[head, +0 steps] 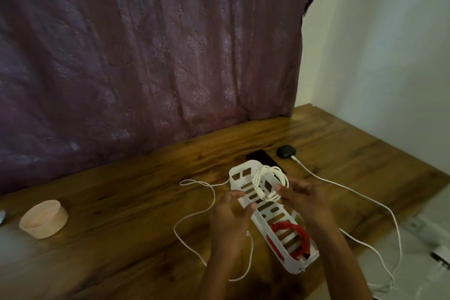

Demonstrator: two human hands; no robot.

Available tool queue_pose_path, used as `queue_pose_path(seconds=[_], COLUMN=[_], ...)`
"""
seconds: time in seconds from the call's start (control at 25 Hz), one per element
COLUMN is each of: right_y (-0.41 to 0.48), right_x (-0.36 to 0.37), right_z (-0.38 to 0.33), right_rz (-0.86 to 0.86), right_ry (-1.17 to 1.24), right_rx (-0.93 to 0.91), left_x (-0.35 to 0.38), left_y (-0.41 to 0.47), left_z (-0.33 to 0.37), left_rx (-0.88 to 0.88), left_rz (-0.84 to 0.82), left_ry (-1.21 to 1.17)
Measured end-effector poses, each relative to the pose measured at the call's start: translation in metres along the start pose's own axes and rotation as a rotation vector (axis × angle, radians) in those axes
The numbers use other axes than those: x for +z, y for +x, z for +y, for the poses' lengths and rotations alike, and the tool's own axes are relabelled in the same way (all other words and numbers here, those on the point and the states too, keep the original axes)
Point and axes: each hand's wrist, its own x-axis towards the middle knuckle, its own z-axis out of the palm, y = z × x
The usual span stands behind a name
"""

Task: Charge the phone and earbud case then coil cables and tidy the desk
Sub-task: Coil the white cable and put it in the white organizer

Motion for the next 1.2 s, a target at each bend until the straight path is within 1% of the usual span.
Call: queue_pose_path(seconds=[0.08,0.2,0.32,0.4,0.56,0.72,0.8,0.96,1.04,1.2], right_y=[0.003,0.014,0.029,0.034,0.037,0.032,0.028,0.022,0.019,0.008], right_x=[-0.006,-0.004,0.003,0.007,0.009,0.008,0.008,0.006,0.006,0.015], right_z=[0.016,0.031,0.042,0.049,0.055,0.056,0.056,0.054,0.052,0.045], right_rz=[0.028,0.070,0.039,0.024,0.044,0.032,0.030,0.016,0.023,0.077], right_ry=[-0.150,-0.439,-0.655,-0.746,-0.829,-1.008,-1.048,-1.046,-1.025,-0.937], right_rx=[-0.027,-0.050,-0.093,-0.068,-0.016,0.008,0.012,0.036,-0.004,-0.138], left_x=[0.016,0.033,0.038,0.038,0.039,0.041,0.041,0.041,0.040,0.034], left_y=[0.001,0.003,0.008,0.012,0.014,0.014,0.015,0.015,0.015,0.013], left_z=[-0.017,-0.037,-0.056,-0.066,-0.071,-0.074,-0.072,-0.071,-0.068,-0.061], left_rx=[0.108,0.186,0.249,0.311,0.365,0.369,0.378,0.364,0.359,0.353], left_rz=[-0.101,-0.205,-0.199,-0.166,-0.092,-0.075,-0.070,-0.083,-0.112,-0.193], left_ry=[0.202,0.392,0.551,0.601,0.596,0.587,0.579,0.561,0.536,0.391])
